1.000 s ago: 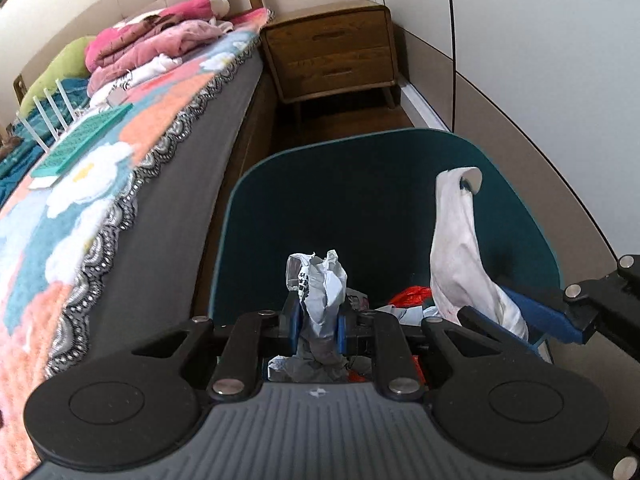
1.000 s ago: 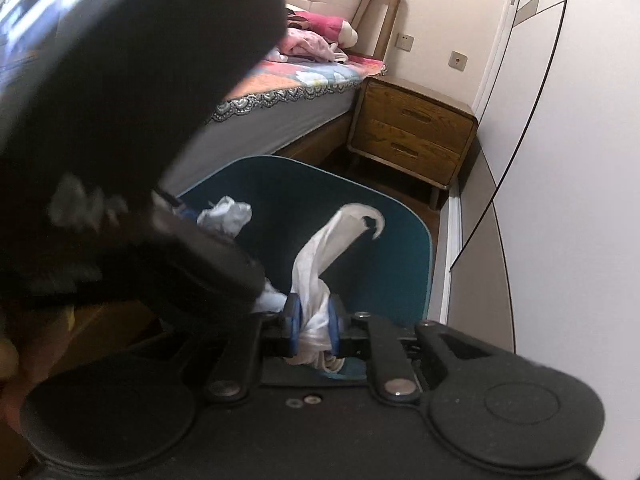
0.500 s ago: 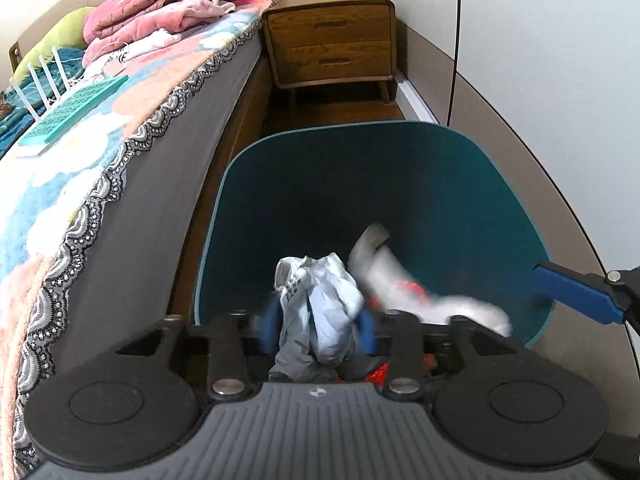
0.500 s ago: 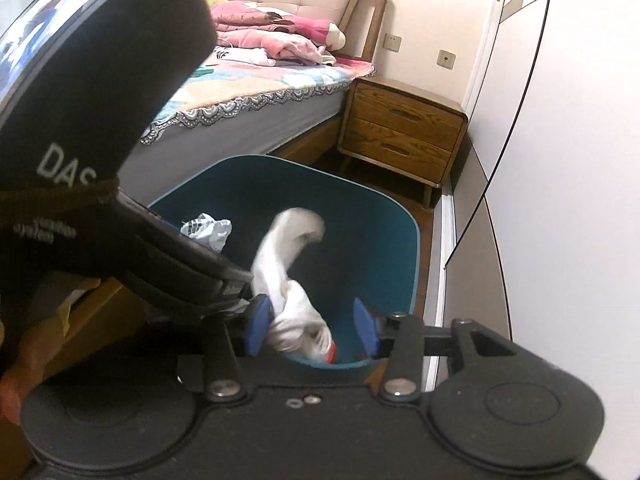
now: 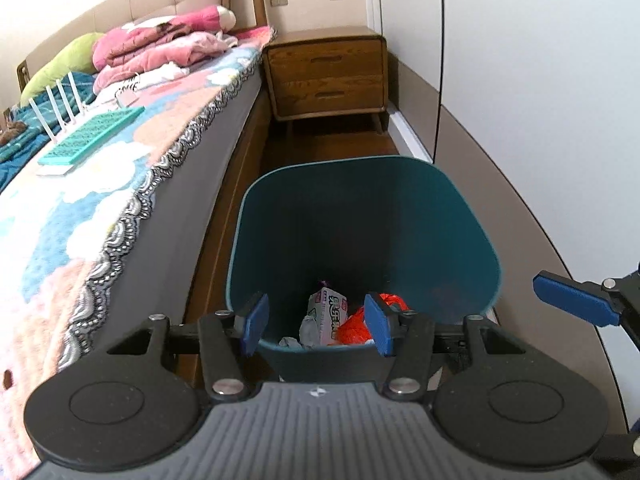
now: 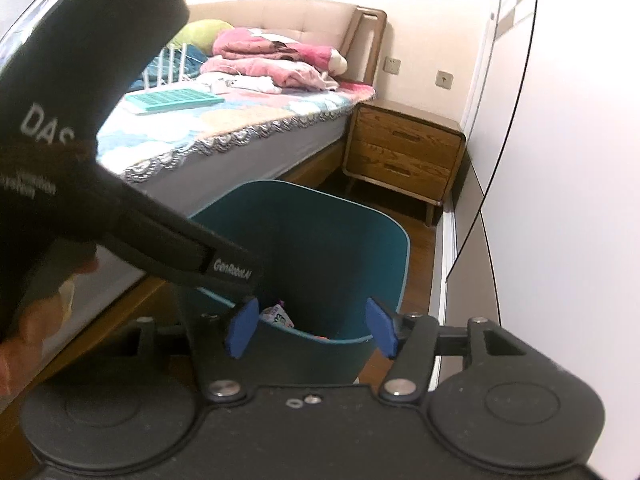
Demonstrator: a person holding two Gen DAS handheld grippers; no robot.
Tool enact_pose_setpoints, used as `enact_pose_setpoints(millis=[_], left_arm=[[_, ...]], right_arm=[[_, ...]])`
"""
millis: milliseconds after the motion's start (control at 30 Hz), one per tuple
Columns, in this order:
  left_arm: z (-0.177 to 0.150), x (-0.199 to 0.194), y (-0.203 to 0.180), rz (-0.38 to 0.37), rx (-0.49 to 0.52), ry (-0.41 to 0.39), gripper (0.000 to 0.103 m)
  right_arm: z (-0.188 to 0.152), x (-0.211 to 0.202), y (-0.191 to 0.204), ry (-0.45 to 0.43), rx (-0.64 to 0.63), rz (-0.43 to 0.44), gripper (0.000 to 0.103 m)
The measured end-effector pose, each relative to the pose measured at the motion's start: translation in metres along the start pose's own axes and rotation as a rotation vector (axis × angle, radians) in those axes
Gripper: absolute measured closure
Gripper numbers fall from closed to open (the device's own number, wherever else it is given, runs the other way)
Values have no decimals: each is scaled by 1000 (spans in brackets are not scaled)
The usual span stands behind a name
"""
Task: Collect trash
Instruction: 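Lower both tools back down to the trash pile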
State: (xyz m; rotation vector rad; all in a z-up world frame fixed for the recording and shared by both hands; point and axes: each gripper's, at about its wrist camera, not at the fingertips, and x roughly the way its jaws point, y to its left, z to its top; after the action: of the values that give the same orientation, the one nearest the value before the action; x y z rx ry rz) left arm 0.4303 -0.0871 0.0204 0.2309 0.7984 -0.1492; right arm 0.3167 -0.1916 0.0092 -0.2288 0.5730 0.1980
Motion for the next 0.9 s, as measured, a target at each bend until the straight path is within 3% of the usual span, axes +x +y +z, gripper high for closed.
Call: enact_pose_setpoints(millis=[433, 733, 900], left_arm=[[-58, -55, 6, -6, 11, -23, 51], [-132, -55, 2, 8, 57, 37, 51], [-173, -47, 0, -27, 50, 85, 51]], right_arm=[[-42, -33, -9, -23, 135, 52, 40], [-100, -42, -6, 57, 243, 95, 38], [-139, -38, -6, 108, 283, 88, 36]])
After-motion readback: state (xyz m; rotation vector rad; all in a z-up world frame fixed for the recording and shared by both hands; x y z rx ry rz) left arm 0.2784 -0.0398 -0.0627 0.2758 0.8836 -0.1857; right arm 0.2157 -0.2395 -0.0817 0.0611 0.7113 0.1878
